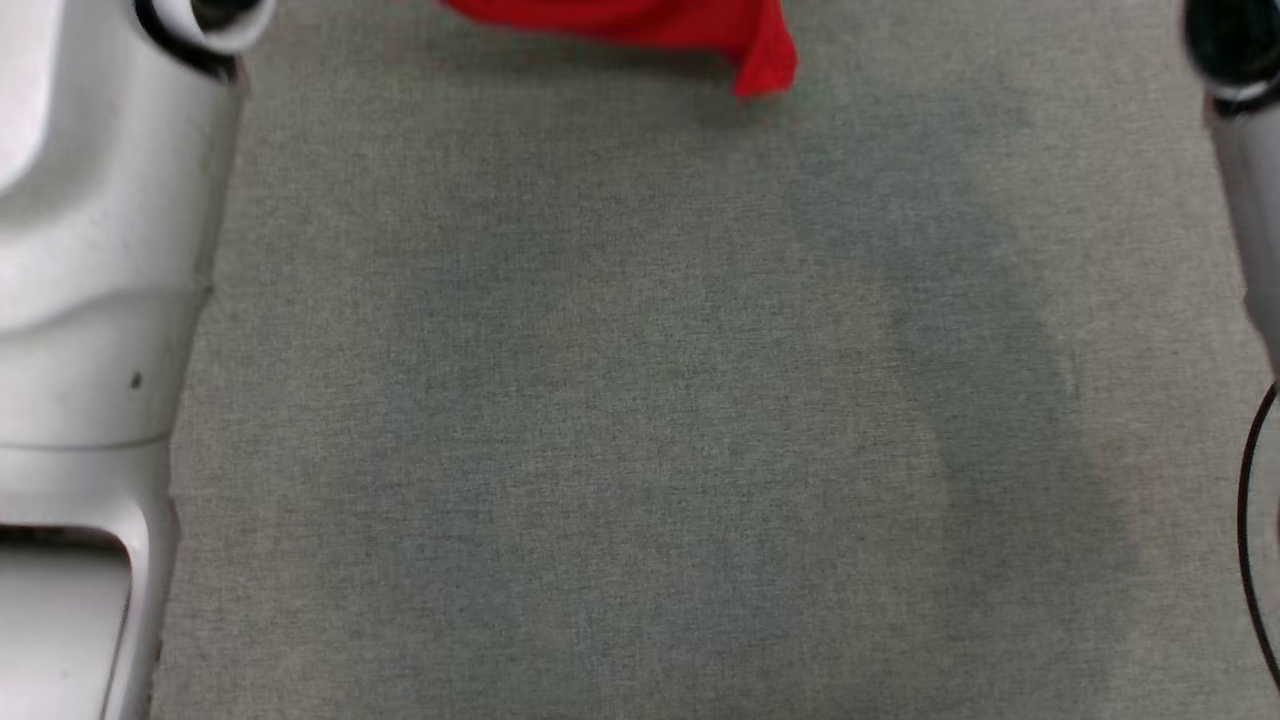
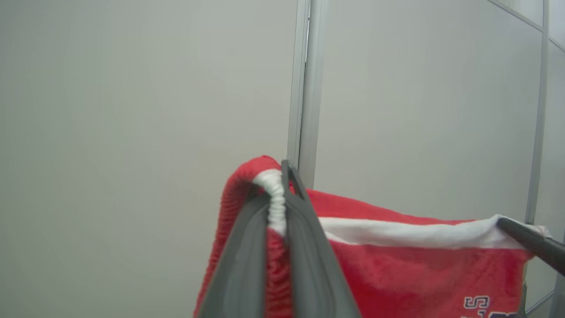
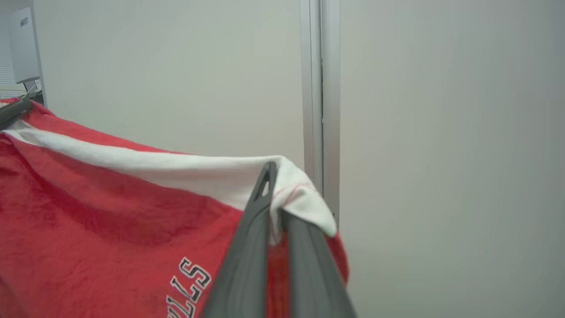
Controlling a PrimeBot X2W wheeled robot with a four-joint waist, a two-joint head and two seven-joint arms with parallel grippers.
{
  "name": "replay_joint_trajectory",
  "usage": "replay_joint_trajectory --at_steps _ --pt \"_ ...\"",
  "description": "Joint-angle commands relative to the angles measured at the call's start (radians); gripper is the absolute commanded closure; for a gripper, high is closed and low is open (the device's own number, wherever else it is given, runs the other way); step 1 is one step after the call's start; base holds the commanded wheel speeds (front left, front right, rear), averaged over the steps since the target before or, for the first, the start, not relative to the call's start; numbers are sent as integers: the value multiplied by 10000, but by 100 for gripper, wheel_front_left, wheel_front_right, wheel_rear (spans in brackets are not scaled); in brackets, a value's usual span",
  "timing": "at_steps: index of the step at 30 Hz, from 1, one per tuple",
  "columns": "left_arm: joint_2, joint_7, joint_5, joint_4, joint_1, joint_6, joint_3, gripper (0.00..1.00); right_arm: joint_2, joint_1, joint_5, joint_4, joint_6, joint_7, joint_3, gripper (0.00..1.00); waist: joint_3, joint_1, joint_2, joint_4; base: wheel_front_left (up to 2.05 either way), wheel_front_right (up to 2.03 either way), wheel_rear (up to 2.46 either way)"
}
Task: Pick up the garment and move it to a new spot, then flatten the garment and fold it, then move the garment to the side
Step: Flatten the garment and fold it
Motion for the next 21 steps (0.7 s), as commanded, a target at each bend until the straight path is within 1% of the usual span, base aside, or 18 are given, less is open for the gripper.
replay_joint_trajectory --at_steps 1,6,10,13,17,19,21 --pt "-49 -72 -15 123 -282 -86 2 100 -102 -384 149 166 2 -10 -80 100 275 -2 0 222 0 0 0" --pt "-159 -260 -352 837 -1960 -85 -329 100 -197 -2277 580 1273 3 -14 -60 100 608 -2 0 207 0 0 0" --pt "-307 -408 -637 1229 -2534 -88 -757 100 -385 -3011 679 1779 3 -122 549 100 747 -2 0 189 0 0 0" --pt "-251 -501 -877 1390 -2414 -88 -1067 100 -528 -2938 829 2050 2 -223 1037 100 814 -2 0 148 0 0 0" --pt "-234 -556 -1173 1431 -1694 -89 -1410 100 -733 -2218 1057 2170 3 -376 1656 100 830 -2 0 131 0 0 0" --pt "-204 -569 -1292 1193 -1177 -88 -1345 100 -876 -1715 1186 2080 2 -410 1850 100 810 -2 0 121 0 0 0" --pt "-40 -568 -1298 915 -381 -88 -1109 100 -919 -954 1302 1922 3 -443 1950 100 730 -2 0 47 0 0 0"
